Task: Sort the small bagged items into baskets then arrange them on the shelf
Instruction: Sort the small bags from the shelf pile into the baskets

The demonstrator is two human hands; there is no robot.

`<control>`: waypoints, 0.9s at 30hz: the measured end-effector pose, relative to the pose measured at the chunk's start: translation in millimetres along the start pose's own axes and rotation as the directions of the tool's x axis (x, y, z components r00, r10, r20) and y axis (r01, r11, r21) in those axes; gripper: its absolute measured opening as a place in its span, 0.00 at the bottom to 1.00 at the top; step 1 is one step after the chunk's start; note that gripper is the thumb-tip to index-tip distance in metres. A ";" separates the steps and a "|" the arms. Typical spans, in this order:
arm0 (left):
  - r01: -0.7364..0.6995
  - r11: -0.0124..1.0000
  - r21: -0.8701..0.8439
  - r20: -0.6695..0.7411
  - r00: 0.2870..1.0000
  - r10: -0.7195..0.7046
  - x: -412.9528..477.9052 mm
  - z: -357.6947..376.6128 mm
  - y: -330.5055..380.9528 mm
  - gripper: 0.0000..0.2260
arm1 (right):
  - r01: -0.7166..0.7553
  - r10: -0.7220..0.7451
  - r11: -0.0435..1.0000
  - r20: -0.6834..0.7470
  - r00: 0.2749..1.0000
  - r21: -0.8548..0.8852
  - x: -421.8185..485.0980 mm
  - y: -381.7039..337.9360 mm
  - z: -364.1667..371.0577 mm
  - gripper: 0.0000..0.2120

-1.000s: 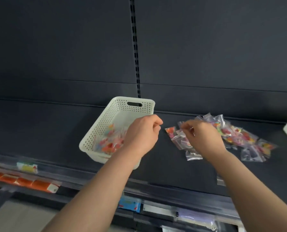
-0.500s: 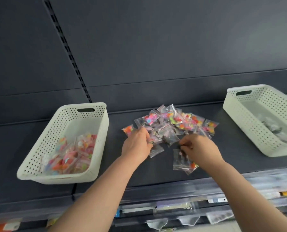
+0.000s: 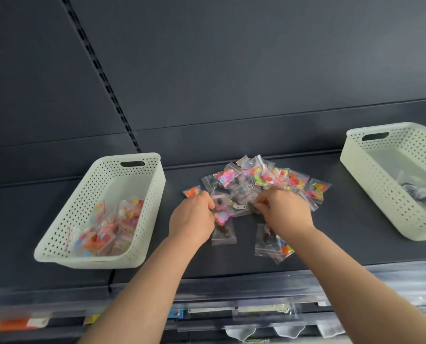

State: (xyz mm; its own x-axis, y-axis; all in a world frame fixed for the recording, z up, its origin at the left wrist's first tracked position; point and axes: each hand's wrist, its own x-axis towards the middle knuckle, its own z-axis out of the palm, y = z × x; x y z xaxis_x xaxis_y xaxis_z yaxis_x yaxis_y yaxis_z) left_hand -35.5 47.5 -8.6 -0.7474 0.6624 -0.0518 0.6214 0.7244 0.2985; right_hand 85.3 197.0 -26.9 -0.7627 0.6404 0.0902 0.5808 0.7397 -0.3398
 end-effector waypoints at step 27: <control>0.065 0.997 -0.045 0.189 0.980 -0.056 -3.7 10.0 93.1 0.04 | 0.034 -0.003 0.990 -0.221 0.975 0.137 -40.5 101.2 -64.5 0.05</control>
State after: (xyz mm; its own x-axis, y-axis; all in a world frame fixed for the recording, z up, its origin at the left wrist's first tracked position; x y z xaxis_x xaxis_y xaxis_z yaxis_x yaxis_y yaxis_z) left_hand 27.4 114.4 9.8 -0.7226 0.6452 -0.2480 0.5599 0.7568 0.3374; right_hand 193.3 259.3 -4.5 -0.6824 0.6684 0.2960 0.5105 0.7256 -0.4614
